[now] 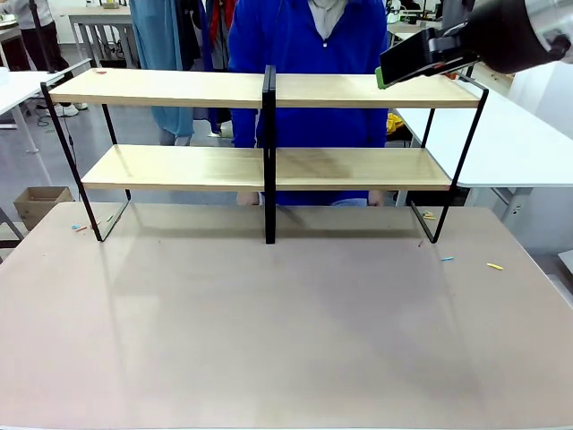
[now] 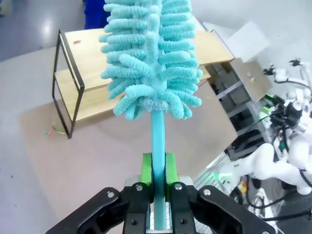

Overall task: Clean the shelves.
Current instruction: Clean another randomly selected level of the Shelf with the Duster.

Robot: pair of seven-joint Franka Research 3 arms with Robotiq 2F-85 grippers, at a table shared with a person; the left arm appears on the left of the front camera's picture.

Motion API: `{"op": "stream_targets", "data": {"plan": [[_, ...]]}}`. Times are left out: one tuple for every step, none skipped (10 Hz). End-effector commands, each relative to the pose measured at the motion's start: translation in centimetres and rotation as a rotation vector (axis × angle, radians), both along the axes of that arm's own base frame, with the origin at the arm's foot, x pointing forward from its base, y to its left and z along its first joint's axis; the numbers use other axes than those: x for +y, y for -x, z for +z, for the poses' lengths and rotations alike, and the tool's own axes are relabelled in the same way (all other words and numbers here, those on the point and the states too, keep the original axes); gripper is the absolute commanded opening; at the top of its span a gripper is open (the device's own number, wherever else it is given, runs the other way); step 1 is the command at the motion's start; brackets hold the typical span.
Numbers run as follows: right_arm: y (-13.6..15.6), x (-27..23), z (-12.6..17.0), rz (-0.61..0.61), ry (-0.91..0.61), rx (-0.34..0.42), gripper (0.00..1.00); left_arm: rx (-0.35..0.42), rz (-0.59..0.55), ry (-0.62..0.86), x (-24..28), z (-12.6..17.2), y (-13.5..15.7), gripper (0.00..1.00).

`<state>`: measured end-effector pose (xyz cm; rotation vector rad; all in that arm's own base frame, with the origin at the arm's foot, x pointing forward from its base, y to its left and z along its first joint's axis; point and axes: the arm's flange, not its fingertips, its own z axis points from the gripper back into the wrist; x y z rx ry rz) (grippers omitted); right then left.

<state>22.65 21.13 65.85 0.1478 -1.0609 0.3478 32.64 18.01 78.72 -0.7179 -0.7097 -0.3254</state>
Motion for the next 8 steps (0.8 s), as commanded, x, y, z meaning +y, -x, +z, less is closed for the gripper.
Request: {"op": "stream_targets", "data": {"plan": [[-0.1, -0.1, 0.1, 0.006, -0.006, 0.003, 1.0, 0.006, -0.026, 0.006, -1.4, -0.5, -0.4, 0.12], [-0.1, -0.1, 0.1, 0.006, -0.006, 0.003, 1.0, 0.011, -0.021, -0.006, -1.3, -0.7, -0.4, 0.12], [-0.1, -0.1, 0.1, 0.006, -0.006, 0.003, 1.0, 0.013, -0.016, -0.022, -1.4, -0.9, -0.3, 0.12], [-0.1, -0.1, 0.1, 0.006, -0.006, 0.003, 1.0, 0.029, -0.019, -0.029, -1.8, -1.0, -0.3, 0.12], [-0.1, -0.1, 0.1, 0.006, -0.006, 0.003, 1.0, 0.069, 0.066, -0.093, -4.2, -1.2, -0.2, 0.12], [-0.1, -0.1, 0.1, 0.006, -0.006, 0.003, 1.0, 0.133, 0.132, -0.171, -7.4, -1.7, -0.5, 0.12], [-0.1, -0.1, 0.1, 0.006, -0.006, 0.003, 1.0, 0.191, 0.169, -0.258, -11.1, -2.5, -1.1, 0.12], [-0.1, -0.1, 0.1, 0.006, -0.006, 0.003, 1.0, 0.232, 0.107, -0.343, -14.6, -3.3, -1.7, 0.12]]}}
